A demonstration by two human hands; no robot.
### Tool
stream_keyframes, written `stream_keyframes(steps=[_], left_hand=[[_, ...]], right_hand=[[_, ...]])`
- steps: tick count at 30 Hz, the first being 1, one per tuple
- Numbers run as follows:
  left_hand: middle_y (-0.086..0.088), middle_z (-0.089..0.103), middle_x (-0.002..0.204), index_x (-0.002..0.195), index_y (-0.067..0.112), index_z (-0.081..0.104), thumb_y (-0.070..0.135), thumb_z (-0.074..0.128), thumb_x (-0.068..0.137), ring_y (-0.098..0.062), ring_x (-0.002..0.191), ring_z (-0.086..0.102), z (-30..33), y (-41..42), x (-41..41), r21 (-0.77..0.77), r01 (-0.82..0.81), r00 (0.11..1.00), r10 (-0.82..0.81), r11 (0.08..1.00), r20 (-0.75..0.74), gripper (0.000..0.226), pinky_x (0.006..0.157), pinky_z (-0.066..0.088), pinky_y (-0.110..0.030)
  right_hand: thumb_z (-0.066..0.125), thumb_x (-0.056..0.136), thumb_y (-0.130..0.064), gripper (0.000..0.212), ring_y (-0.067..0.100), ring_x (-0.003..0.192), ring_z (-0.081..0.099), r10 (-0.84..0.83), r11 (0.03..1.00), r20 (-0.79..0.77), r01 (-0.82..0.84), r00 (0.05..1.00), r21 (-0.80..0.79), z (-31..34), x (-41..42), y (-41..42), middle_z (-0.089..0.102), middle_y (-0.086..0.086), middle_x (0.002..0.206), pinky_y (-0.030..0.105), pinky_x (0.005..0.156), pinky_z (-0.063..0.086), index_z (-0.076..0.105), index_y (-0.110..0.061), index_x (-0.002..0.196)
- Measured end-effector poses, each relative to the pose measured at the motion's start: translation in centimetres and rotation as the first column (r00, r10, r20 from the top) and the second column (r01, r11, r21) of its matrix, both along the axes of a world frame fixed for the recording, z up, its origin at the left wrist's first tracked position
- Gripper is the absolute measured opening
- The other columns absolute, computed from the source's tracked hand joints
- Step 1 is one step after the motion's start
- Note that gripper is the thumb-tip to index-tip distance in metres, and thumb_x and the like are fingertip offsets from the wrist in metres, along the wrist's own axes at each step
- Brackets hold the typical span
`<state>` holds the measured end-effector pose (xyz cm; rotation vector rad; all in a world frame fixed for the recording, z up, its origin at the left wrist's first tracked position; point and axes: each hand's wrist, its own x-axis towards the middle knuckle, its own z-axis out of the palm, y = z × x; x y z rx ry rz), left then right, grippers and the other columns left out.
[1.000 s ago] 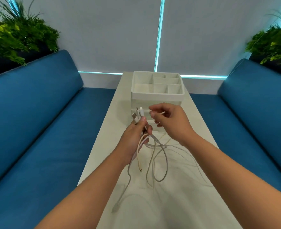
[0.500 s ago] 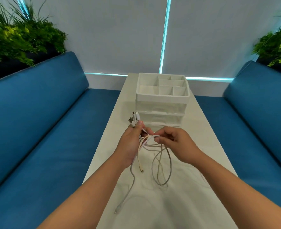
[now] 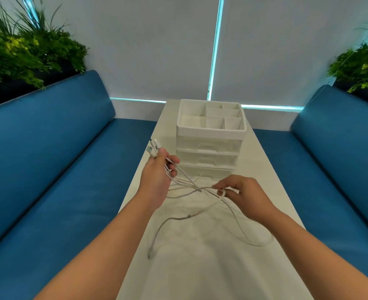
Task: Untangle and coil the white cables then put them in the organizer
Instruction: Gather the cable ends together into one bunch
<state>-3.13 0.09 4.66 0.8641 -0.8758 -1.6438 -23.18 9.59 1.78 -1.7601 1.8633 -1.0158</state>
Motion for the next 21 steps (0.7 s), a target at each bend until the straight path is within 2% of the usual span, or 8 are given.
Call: stream_keyframes(steps=[4,7,10,12,13,16,21], left_hand=[[-0.002,0.062,0.072,0.087,0.016,0.053,0.027,0.041,0.106,-0.011,0.062,0.046,0.2,0.4,0.0,-0.063,0.044,0.998,-0.040,0.997,0.058,0.025,0.060,0.039,-0.026],[0.000,0.062,0.070,0.090,0.016,0.055,0.030,0.040,0.106,-0.010,0.062,0.046,-0.3,0.6,0.0,-0.095,0.090,0.988,-0.077,0.991,0.131,0.026,0.061,0.038,-0.027],[0.004,0.059,0.064,0.088,0.017,0.052,0.031,0.040,0.106,-0.011,0.061,0.043,-0.9,0.5,-0.1,-0.082,0.043,0.990,-0.031,0.996,0.141,0.026,0.059,0.037,-0.027],[0.004,0.057,0.063,0.087,0.017,0.050,0.029,0.040,0.106,-0.011,0.060,0.041,-1.1,0.0,0.1,-0.059,-0.028,0.992,0.035,0.998,0.119,0.025,0.057,0.034,-0.026],[0.003,0.056,0.064,0.086,0.017,0.049,0.029,0.040,0.106,-0.011,0.060,0.040,-1.2,-0.2,0.2,-0.054,-0.062,0.991,0.068,0.997,0.118,0.025,0.056,0.034,-0.025],[0.003,0.053,0.066,0.086,0.018,0.048,0.029,0.039,0.106,-0.010,0.059,0.038,-1.7,-0.5,0.4,-0.059,-0.109,0.984,0.117,0.992,0.138,0.024,0.056,0.033,-0.025],[0.006,0.051,0.060,0.087,0.019,0.050,0.034,0.038,0.106,-0.010,0.058,0.038,-2.3,-0.1,-0.6,-0.084,-0.095,0.970,0.111,0.992,0.218,0.027,0.061,0.037,-0.026]], right_hand=[[0.065,0.090,-0.006,0.022,-0.006,0.086,0.063,-0.080,0.997,0.040,0.080,0.996,0.007,-0.5,-0.4,-0.1,0.072,-0.009,0.091,0.001,0.075,0.043,0.076,-0.021,0.101],[0.062,0.090,-0.001,0.026,-0.010,0.082,0.064,-0.133,0.990,0.059,0.136,0.989,-0.045,-0.5,-0.4,-0.3,0.073,-0.008,0.090,0.001,0.074,0.044,0.076,-0.021,0.098],[0.060,0.091,0.001,0.028,0.000,0.076,0.067,-0.227,0.966,0.159,0.243,0.961,-0.086,-0.3,-0.9,-0.6,0.072,-0.005,0.087,0.012,0.072,0.053,0.073,-0.024,0.092],[0.057,0.091,0.004,0.032,0.007,0.074,0.068,-0.281,0.951,0.171,0.297,0.945,-0.080,-0.3,-1.5,-0.6,0.072,-0.004,0.083,0.021,0.072,0.057,0.071,-0.025,0.090],[0.056,0.091,0.005,0.035,0.005,0.074,0.068,-0.288,0.950,0.152,0.302,0.946,-0.077,-0.4,-1.8,-0.5,0.072,-0.005,0.082,0.021,0.073,0.057,0.071,-0.026,0.090],[0.057,0.090,0.005,0.032,-0.007,0.073,0.065,-0.236,0.970,0.067,0.239,0.970,-0.052,-0.6,-2.0,-0.1,0.071,-0.008,0.081,0.004,0.069,0.048,0.073,-0.022,0.095],[0.058,0.094,-0.006,0.023,0.002,0.083,0.068,-0.108,0.994,0.109,0.111,0.988,-0.018,-0.2,-0.8,-0.1,0.073,-0.007,0.089,0.011,0.077,0.052,0.073,-0.021,0.102]])
